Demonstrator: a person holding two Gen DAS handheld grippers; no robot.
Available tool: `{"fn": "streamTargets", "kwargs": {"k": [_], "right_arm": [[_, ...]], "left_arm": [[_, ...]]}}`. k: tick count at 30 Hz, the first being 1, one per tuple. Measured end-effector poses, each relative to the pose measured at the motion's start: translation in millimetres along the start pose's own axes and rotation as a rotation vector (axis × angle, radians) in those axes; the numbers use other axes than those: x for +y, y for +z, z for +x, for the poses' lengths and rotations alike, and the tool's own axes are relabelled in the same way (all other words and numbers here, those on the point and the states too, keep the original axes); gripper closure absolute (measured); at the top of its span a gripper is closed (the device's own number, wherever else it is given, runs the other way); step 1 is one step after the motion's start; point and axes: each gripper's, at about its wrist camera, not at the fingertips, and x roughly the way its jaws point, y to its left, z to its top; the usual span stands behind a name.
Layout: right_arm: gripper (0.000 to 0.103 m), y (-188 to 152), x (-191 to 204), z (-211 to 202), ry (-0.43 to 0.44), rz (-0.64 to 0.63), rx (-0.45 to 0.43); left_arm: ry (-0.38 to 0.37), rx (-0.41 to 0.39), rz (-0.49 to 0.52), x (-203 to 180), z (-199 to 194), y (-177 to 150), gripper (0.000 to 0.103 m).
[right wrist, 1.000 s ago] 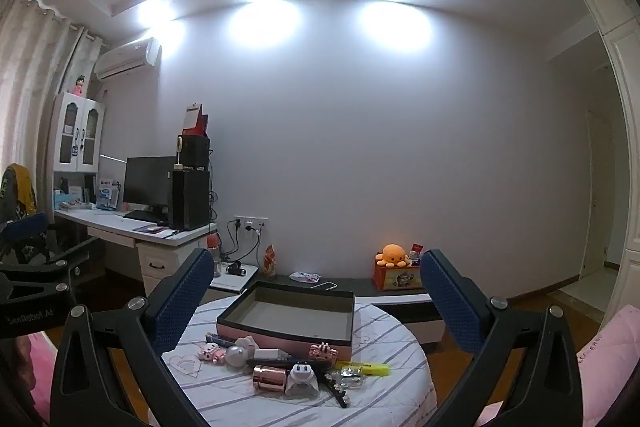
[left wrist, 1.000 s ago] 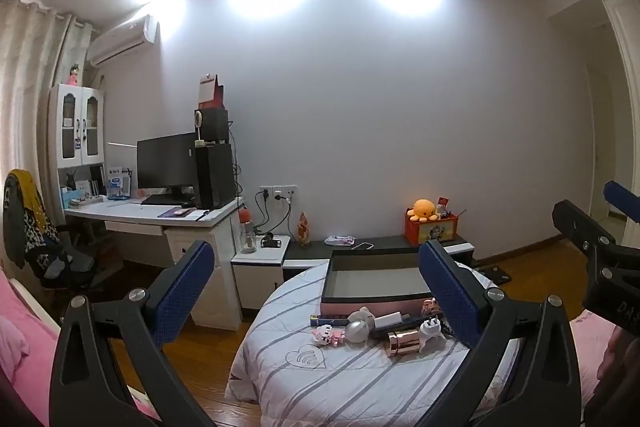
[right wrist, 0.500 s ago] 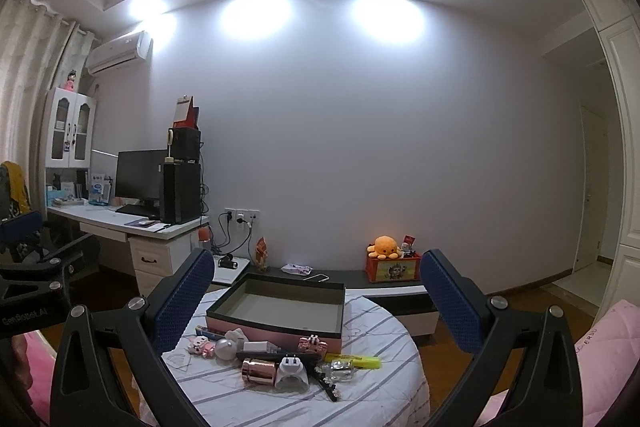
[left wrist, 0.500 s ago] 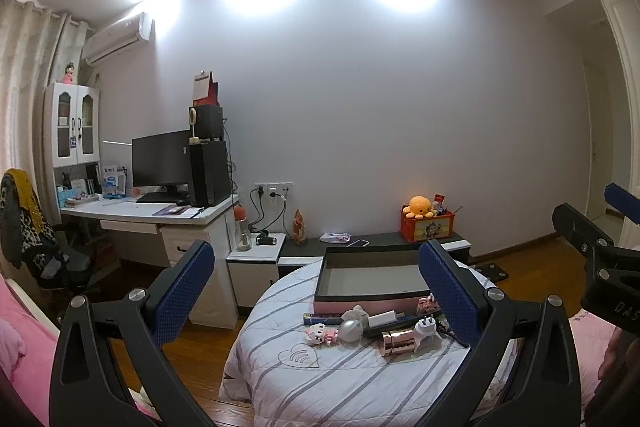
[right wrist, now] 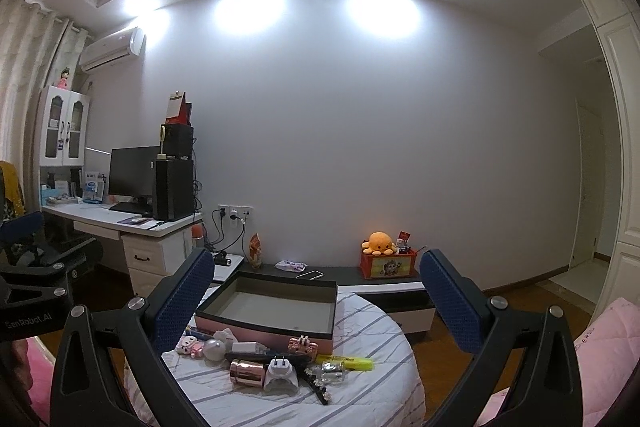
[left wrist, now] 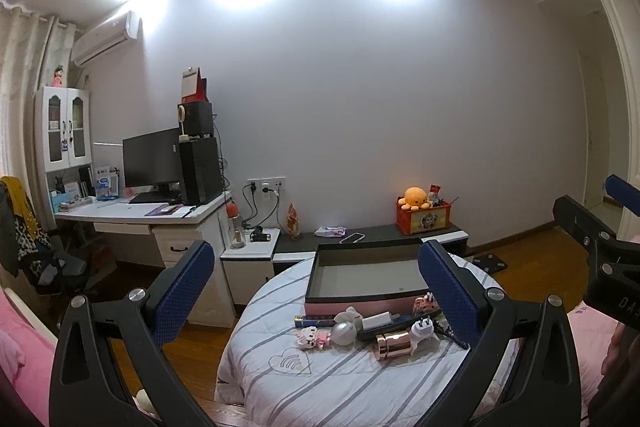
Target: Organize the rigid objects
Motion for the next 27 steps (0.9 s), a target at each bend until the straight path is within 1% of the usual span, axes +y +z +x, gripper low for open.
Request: {"fn": "streamTargets", "kwargs": {"k": [9, 17, 21, 27], "right_arm": [[0.0, 3.7, -9.3, 21.6, -0.007, 0.006, 0.005], [0.0, 4.7, -11.8, 40.6, -0.013, 0.012, 0.014], [0.0, 4.6, -11.7, 50.0, -0.013, 0.012, 0.021], [0.0, 5.8, -5.1, 63.3, -0.001, 0.013, 0.024]], "left_arm": [[-0.023, 0.01, 0.011, -9.6, 31.9, 9.9, 0.0], [-0.033, 0.018, 0.003, -8.6, 52.3, 9.2, 0.0], [-0.03, 0.013, -0.008, -4.5, 59.6, 8.6, 0.0], [-0.009, 0.031, -0.012, 5.0, 72.1, 7.5, 0.0]]}}
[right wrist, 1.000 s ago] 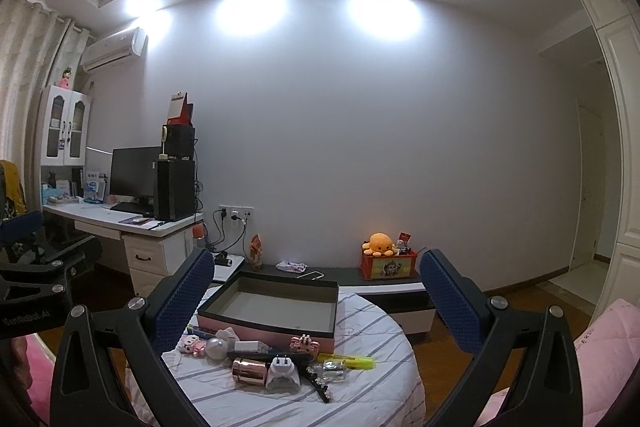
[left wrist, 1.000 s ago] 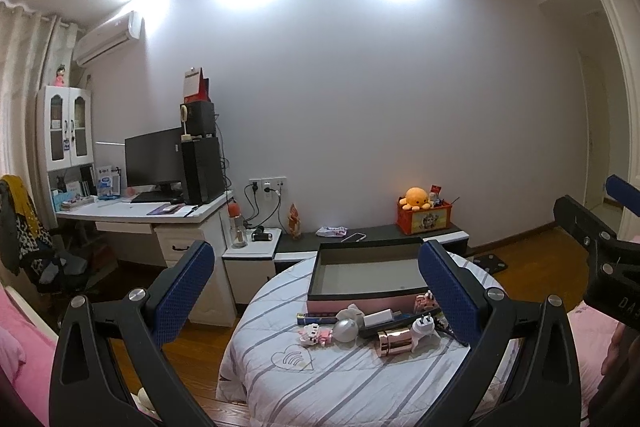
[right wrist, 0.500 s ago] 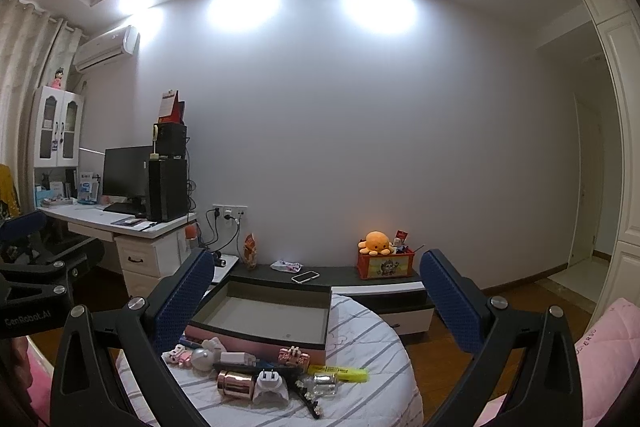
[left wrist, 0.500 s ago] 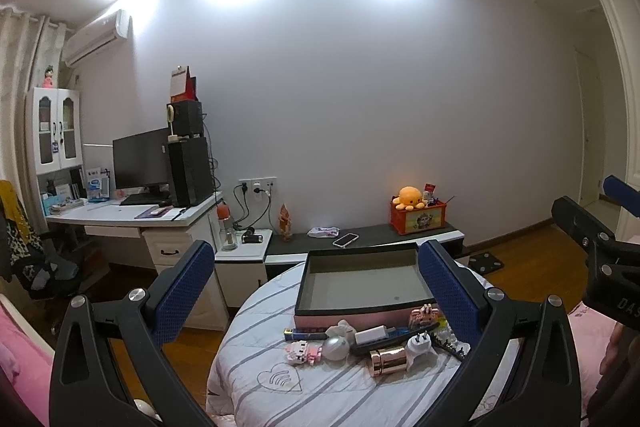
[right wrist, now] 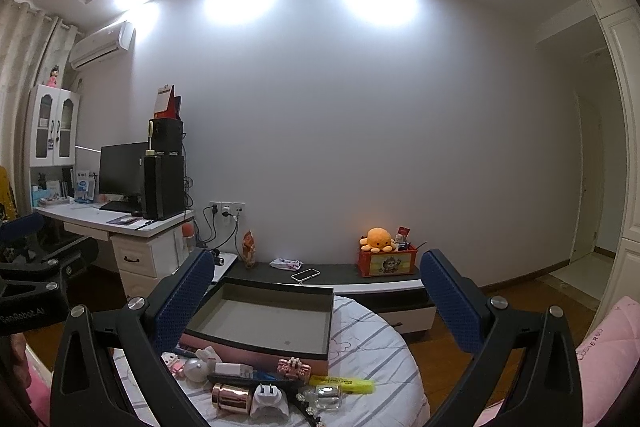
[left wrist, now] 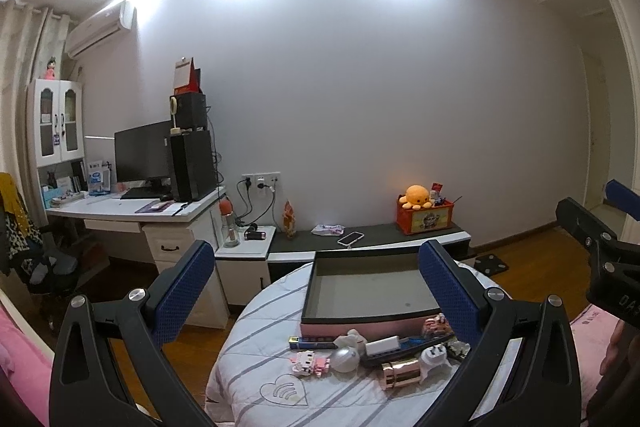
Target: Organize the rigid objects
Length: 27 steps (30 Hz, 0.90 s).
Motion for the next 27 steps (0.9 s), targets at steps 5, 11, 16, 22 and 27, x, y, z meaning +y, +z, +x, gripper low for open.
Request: {"fn": "streamTargets", "kwargs": {"k": [5, 11, 16, 22, 27], "right_arm": [[0.0, -1.3, 7.3, 13.8, 0.021, -0.006, 0.019], [0.0, -4.7, 13.5, 26.6, 0.038, -0.007, 0.039], [0.0, -9.7, 16.3, 34.6, 0.051, -0.012, 0.055], [0.0, -10.4, 18.6, 39.3, 0.06, -0.018, 0.065], [0.0, -14.7, 17.6, 46.8, 0.062, -0.02, 0.087]], "left_arm": [[0.021, 0.019, -0.009, 7.8, 11.8, -2.5, 0.0], [0.033, 0.042, -0.011, 13.1, 25.0, -9.3, 0.0], [0.035, 0.054, -0.014, 14.0, 33.0, -12.2, 0.0], [0.04, 0.063, -0.011, 14.2, 38.7, -13.9, 0.0], [0.044, 0.086, -0.006, 14.2, 47.2, -18.7, 0.0]]}}
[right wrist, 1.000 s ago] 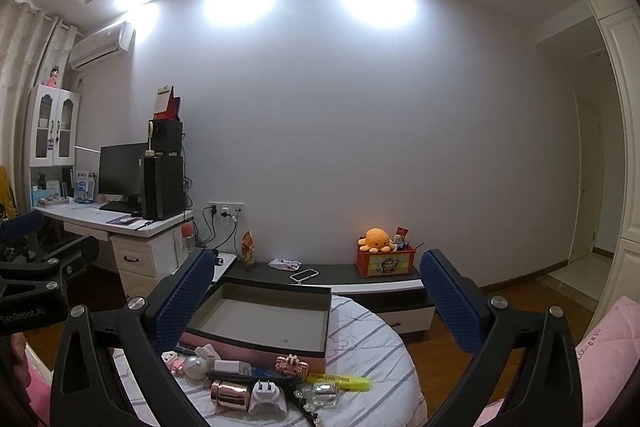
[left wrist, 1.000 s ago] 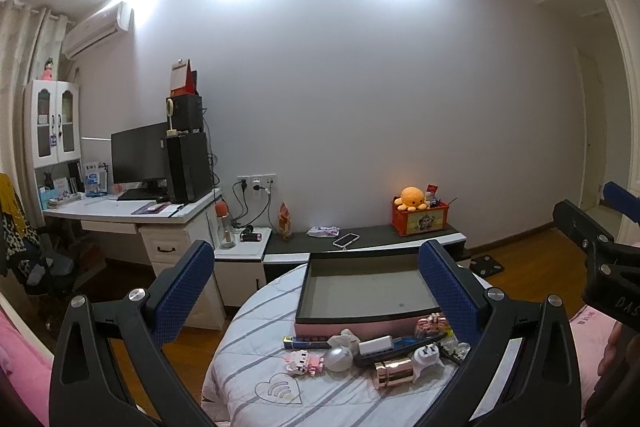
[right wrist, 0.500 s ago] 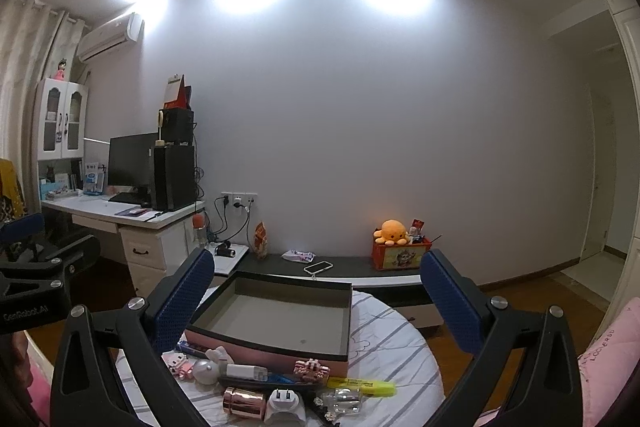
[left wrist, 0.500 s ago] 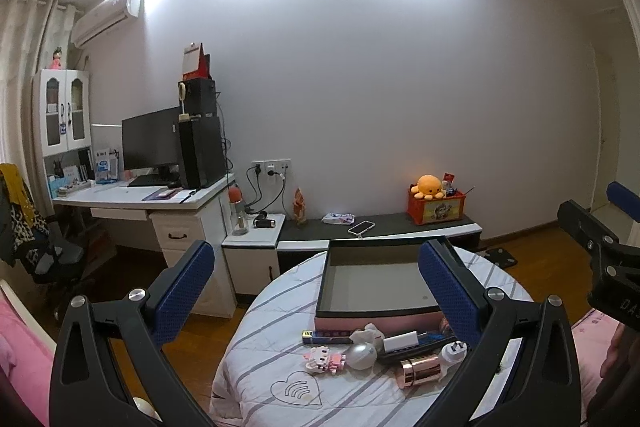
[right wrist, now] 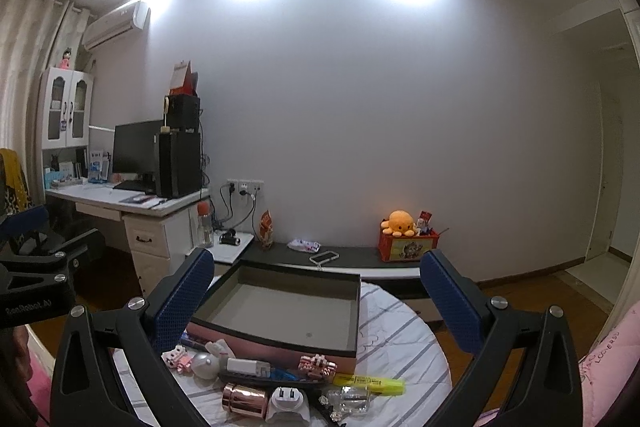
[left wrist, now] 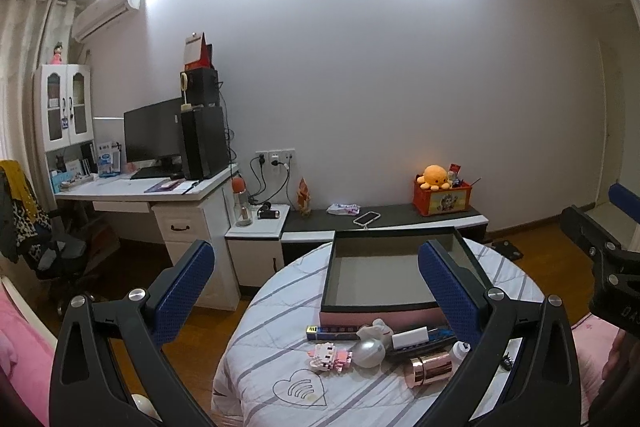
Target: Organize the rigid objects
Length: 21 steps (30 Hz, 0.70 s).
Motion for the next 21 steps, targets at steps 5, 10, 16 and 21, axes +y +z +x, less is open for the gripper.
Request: {"fn": "streamTargets", "kwargs": {"k": [5, 10, 16, 21], "right_arm": [[0.0, -6.5, -3.1, 8.0, 0.002, 0.004, 0.026], [0.0, -16.9, -4.2, 19.0, -0.004, -0.006, 0.06], [0.0, -37.6, -10.4, 34.2, -0.008, -0.009, 0.126], [0.0, -63.5, -16.8, 41.6, -0.006, -0.016, 0.178]], "left_arm": [[0.002, 0.025, 0.014, -2.5, 10.4, -6.1, 0.0], [0.012, 0.085, 0.034, -4.2, 28.8, -19.8, 0.0], [0.03, 0.17, 0.047, 2.3, 52.0, -42.4, 0.0], [0.019, 0.27, 0.034, 19.1, 70.9, -73.1, 0.0]]}}
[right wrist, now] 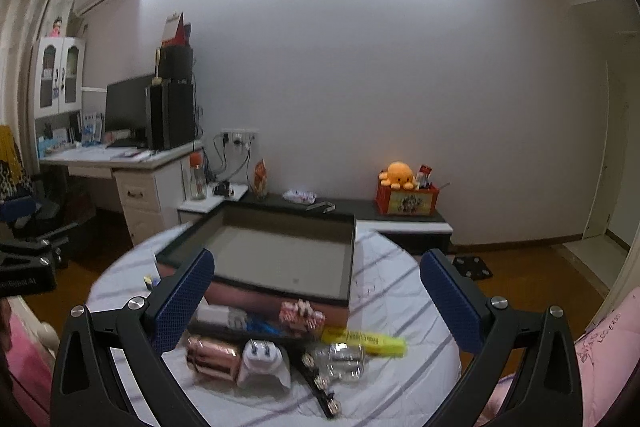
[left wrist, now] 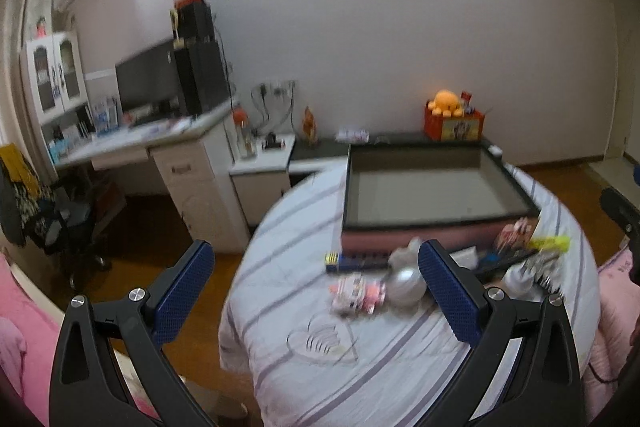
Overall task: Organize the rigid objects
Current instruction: 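Lower both tools toward the items, left over the block figure, right over the hair clip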
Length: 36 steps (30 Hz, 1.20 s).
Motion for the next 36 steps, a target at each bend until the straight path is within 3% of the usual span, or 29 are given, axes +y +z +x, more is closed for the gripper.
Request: {"fn": "streamTargets", "kwargs": {"k": [8, 16, 29, 36], "right_arm": [[0.0, -57.1, -13.5, 28.9, 0.024, 0.016, 0.183], [0.0, -81.6, -20.2, 52.5, 0.008, 0.022, 0.288], [0.0, -97.7, -25.6, 87.8, -0.009, -0.008, 0.373], [0.0, -102.3, -26.5, 105.7, 0.014, -0.014, 0.428]], "left_arm": [[-0.07, 0.175, -0.013, 5.8, 47.4, -42.2, 0.0], [-0.085, 0.286, -0.001, -5.7, 84.3, -61.2, 0.0], [-0.039, 0.352, 0.105, -31.1, 129.5, -59.9, 0.0], [-0.086, 0.365, 0.079, -26.7, 149.7, -56.5, 0.0]]}}
